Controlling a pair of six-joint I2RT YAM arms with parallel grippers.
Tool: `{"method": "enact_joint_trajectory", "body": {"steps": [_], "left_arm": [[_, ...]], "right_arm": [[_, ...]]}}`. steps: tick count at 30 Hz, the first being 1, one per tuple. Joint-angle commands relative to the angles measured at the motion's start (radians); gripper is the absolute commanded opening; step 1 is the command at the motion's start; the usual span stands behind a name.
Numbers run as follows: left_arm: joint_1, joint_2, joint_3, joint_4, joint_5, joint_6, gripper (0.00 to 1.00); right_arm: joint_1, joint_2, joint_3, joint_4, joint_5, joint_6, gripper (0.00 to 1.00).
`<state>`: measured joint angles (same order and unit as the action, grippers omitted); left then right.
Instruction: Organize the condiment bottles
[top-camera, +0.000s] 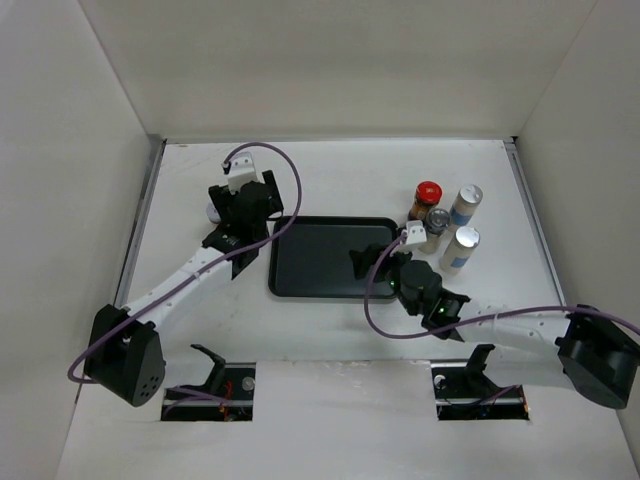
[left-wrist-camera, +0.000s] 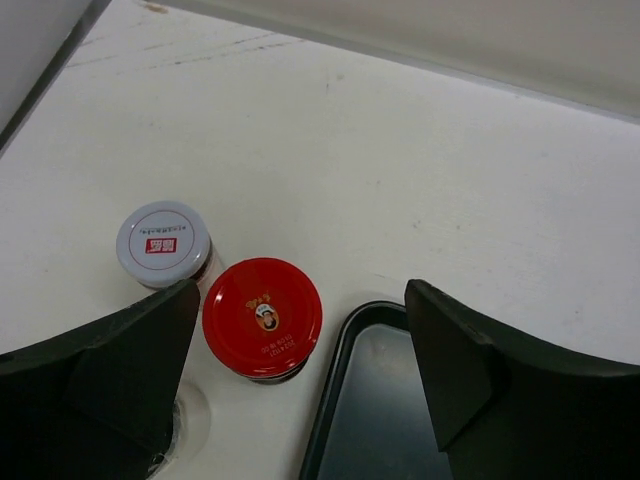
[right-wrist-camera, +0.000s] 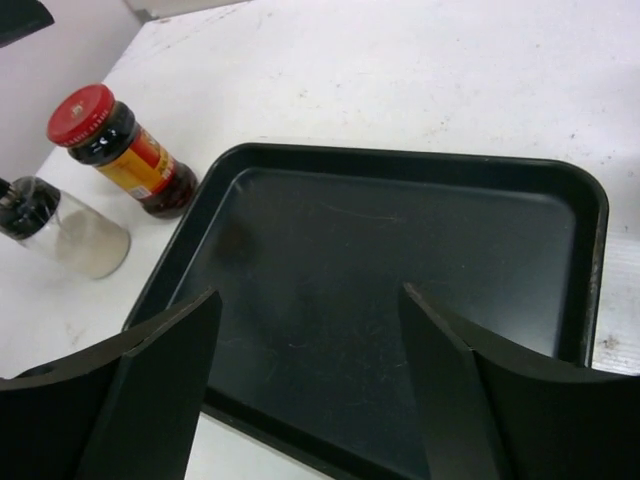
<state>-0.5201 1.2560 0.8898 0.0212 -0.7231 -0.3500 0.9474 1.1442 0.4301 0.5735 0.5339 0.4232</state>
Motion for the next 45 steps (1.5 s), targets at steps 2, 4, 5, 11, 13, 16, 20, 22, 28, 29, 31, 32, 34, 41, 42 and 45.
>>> {"method": "enact_joint_trajectory", "body": {"steps": [2,4,5,11,13,16,20,22,28,29,31,32,34,41,42,45], "left_arm": [[0.056,0.025,0.044,-0.042,0.0,-0.017,0.87],[0.071,0.046,0.066,-0.091,0.039,-0.027,0.89],[0.076,0.052,0.07,-0.111,0.051,-0.033,0.9],[0.122,0.092,0.067,-0.151,0.135,-0.084,0.92],[0.128,0.115,0.077,-0.156,0.166,-0.089,0.91],[0.128,0.152,0.089,-0.158,0.189,-0.101,0.9],[0.124,0.183,0.087,-0.153,0.192,-0.115,0.87],[0.125,0.194,0.084,-0.152,0.192,-0.127,0.8],[0.127,0.178,0.072,-0.129,0.175,-0.13,0.54],[0.127,0.169,0.078,-0.129,0.172,-0.127,0.48],[0.127,0.148,0.083,-0.124,0.165,-0.122,0.42],[0.124,0.132,0.083,-0.112,0.16,-0.119,0.4],[0.121,0.108,0.084,-0.083,0.157,-0.11,0.36],[0.099,0.053,0.124,-0.056,0.113,-0.078,0.29],[0.096,0.048,0.132,-0.056,0.108,-0.072,0.29],[0.076,0.026,0.141,-0.061,0.1,-0.06,0.29]], "right_arm": [[-0.006,0.018,0.027,0.038,-0.025,0.006,0.84],[-0.011,0.035,0.027,0.043,-0.026,0.006,0.86],[-0.012,0.04,0.027,0.043,-0.026,0.009,0.87],[-0.012,0.04,0.027,0.046,-0.026,0.012,0.89],[-0.012,0.038,0.027,0.046,-0.028,0.012,0.9],[-0.012,0.031,0.025,0.049,-0.028,0.012,0.91],[-0.016,0.028,0.024,0.046,-0.028,0.012,0.91],[-0.017,0.02,0.018,0.052,-0.028,0.012,0.92],[-0.028,0.02,0.016,0.052,-0.032,0.015,0.94],[-0.032,0.022,0.013,0.054,-0.032,0.017,0.94],[-0.037,0.029,0.015,0.049,-0.034,0.02,0.94],[-0.035,0.032,0.019,0.046,-0.038,0.022,0.94],[-0.035,0.034,0.021,0.052,-0.045,0.019,0.94],[-0.035,0.029,0.018,0.054,-0.049,0.023,0.95],[-0.039,0.028,0.015,0.054,-0.051,0.023,0.95],[-0.045,0.02,0.015,0.045,-0.051,0.025,0.95]]}}
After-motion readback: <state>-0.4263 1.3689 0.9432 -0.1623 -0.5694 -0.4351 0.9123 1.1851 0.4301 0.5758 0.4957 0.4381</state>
